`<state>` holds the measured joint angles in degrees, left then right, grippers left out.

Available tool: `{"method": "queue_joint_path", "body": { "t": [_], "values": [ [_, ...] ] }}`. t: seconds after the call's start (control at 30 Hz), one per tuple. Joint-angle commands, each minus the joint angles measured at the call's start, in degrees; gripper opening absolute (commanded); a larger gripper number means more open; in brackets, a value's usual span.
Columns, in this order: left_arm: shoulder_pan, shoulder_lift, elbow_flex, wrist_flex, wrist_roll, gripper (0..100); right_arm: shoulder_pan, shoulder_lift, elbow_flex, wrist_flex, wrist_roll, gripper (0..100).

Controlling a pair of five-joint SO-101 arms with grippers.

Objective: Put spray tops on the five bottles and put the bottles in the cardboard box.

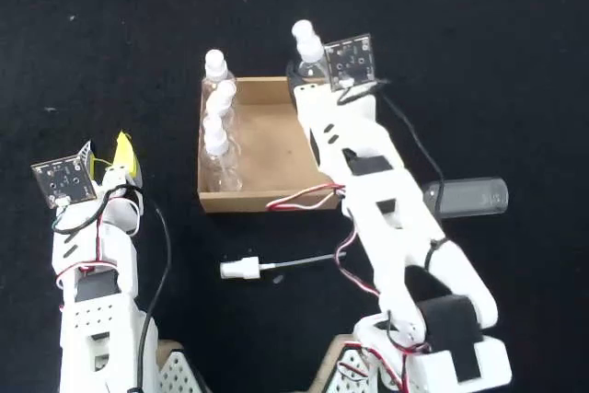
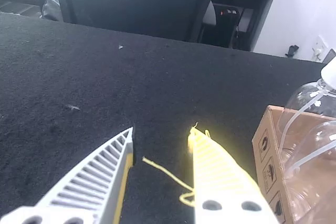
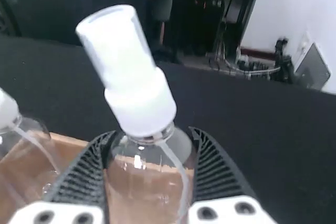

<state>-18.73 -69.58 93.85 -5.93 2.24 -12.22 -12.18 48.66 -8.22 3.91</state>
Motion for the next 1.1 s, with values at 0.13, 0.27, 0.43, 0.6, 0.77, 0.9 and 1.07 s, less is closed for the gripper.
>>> {"method": "queue_joint_path", "body": {
  "t": [0.13, 0.27, 0.43, 0.6, 0.77, 0.9, 1.07],
  "values": [
    [-0.2, -0.6, -0.7, -1.3, 0.2, 10, -1.1, 1.1, -3.9, -1.4, -0.4, 1.2],
    [-0.2, -0.6, -0.7, -1.3, 0.2, 10, -1.1, 1.3, 0.1, -11.7, -0.4, 1.1],
    [-0.2, -0.6, -0.7, -1.3, 0.2, 10, -2.6, 1.3, 9.5, -28.8, -0.4, 1.1],
    [-0.2, -0.6, -0.7, -1.3, 0.2, 10, -3.1, 1.3, 11.3, -31.2, -2.4, 1.1],
    [-0.2, -0.6, -0.7, -1.3, 0.2, 10, -3.2, 1.6, 11.1, -31.3, -10.6, 1.1],
    [-0.2, -0.6, -0.7, -1.3, 0.2, 10, -2.9, 5.8, 9.5, -31.6, -6.9, 1.1],
    [-0.2, -0.6, -0.7, -1.3, 0.2, 10, -2.9, 12.9, 8.9, -42.6, -6.4, 1.1]
  ]
}}
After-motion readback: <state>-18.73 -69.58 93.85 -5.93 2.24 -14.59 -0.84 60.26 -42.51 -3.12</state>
